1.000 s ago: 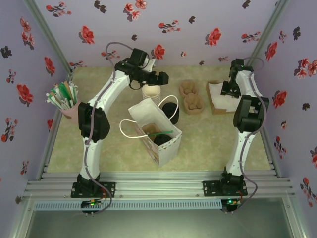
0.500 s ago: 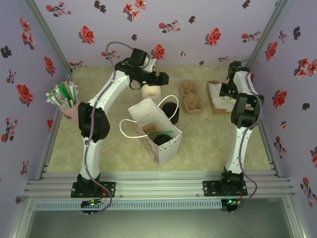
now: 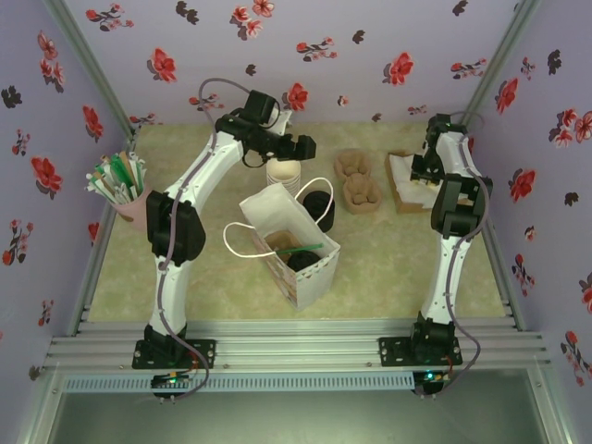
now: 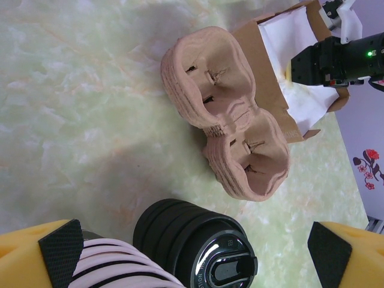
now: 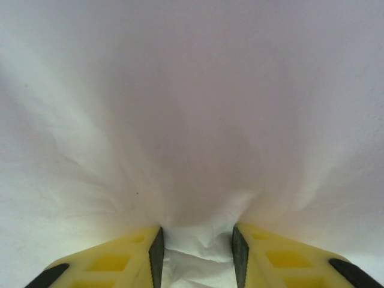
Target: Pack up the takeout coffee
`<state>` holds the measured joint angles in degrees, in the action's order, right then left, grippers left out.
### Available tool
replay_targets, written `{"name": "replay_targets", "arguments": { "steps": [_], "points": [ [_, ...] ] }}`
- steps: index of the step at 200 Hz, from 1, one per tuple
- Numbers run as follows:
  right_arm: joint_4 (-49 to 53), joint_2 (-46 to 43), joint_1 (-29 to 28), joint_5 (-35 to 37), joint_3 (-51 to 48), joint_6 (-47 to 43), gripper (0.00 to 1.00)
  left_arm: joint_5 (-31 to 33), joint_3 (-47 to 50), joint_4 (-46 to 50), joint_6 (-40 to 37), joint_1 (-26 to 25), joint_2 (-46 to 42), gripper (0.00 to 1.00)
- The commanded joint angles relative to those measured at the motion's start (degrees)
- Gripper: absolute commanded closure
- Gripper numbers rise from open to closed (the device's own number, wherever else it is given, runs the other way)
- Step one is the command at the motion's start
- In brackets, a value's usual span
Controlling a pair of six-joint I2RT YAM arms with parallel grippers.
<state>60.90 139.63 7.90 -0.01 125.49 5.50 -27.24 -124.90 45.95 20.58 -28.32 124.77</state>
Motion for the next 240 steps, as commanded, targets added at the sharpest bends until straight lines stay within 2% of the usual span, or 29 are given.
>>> {"name": "replay_targets", "arguments": {
  "steps": [1, 205, 240],
  "points": [
    [2.2, -1.7, 0.3, -1.6, 2.3, -0.3, 0.66, -0.8, -1.7, 1.2, -1.3, -0.4, 0.9, 0.01],
    [3.2, -5.5, 0.3, -1.3, 3.9, 0.3, 0.89, -0.8, -2.2, 1.5, -1.7, -0.5, 1.0, 0.01],
    [3.6, -6.4, 0.3, -1.1, 4.0, 0.4, 0.89, -0.9, -2.1, 1.5, -1.7, -0.5, 0.9, 0.01]
  ]
}}
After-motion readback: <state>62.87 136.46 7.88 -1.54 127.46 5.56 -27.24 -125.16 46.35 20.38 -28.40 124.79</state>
